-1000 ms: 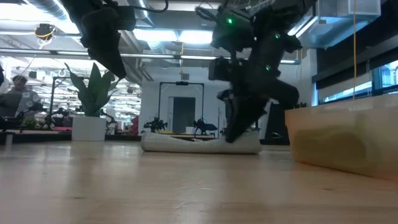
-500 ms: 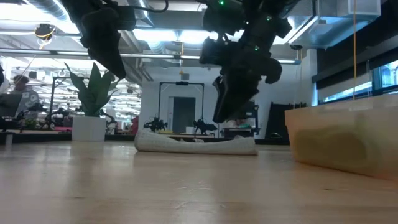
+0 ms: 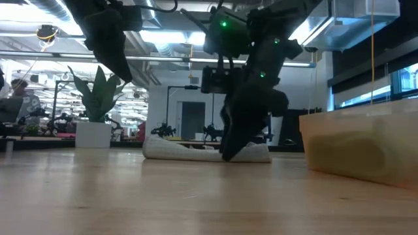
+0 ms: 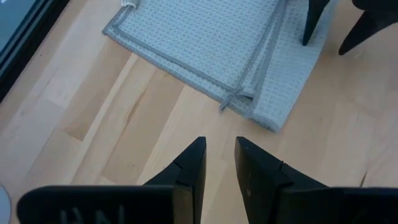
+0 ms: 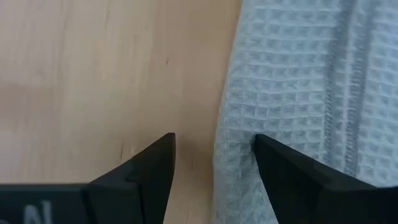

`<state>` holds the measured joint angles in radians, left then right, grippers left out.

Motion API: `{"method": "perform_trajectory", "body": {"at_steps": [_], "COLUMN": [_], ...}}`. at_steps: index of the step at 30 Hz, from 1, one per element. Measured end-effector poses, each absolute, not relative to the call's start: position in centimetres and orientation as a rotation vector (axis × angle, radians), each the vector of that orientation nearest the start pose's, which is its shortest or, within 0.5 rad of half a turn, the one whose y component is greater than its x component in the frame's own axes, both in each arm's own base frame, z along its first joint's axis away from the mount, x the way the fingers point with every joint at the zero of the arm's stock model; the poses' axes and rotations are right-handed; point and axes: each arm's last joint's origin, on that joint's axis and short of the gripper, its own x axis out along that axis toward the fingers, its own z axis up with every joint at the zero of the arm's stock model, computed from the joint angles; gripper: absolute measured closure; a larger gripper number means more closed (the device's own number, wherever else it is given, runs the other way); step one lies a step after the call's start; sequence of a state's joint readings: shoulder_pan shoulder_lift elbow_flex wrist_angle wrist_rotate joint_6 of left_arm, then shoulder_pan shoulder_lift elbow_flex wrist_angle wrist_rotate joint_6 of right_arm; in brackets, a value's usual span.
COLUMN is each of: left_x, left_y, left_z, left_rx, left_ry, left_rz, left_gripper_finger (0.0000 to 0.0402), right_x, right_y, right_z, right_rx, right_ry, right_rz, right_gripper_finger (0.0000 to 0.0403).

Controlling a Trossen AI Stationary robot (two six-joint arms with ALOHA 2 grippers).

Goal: Roll microfiber towels into tight, uniform cylinder then place into a basket
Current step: Roll the gray microfiber towel

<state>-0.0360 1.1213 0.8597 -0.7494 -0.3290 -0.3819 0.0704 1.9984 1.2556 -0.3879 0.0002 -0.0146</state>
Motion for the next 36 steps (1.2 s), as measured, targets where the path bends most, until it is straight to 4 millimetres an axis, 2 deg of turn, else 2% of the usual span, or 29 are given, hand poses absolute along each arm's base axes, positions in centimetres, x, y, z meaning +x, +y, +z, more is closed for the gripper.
{"method": "perform_trajectory", "body": {"at_steps": [8, 13, 17, 24, 30, 36], "left_x": [20.8, 20.8, 20.8, 21.9, 24.3, 26.5], "left_y": [0.2, 0.2, 0.2, -0.7, -2.5, -3.2], "left_z": [25.5, 25.5, 25.5, 25.0, 23.4, 20.7], "left_rx": [-0.163, -0.163, -0.164, -0.125, 0.025, 0.093], "left_ry": [0.929, 0.929, 0.928, 0.926, 0.938, 0.992], "left_rz": [0.452, 0.452, 0.451, 0.374, 0.194, 0.152], "left_gripper_finger": [0.0326, 0.0326, 0.0326, 0.0326, 0.0326, 0.0326], "right_x": [39.1, 39.1, 39.0, 39.1, 39.1, 39.2], "right_y": [2.3, 2.2, 2.2, 2.2, 2.1, 1.4], "right_z": [13.5, 13.4, 13.4, 13.4, 13.4, 13.5], "right_rx": [-0.069, -0.081, -0.081, -0.077, -0.034, 0.031], "right_ry": [1.121, 1.125, 1.125, 1.128, 1.132, 1.135], "right_rz": [-0.126, -0.140, -0.139, -0.110, -0.036, 0.016], "right_gripper_finger": [0.0193, 0.0217, 0.0263, 0.0385, 0.0389, 0.0395]}}
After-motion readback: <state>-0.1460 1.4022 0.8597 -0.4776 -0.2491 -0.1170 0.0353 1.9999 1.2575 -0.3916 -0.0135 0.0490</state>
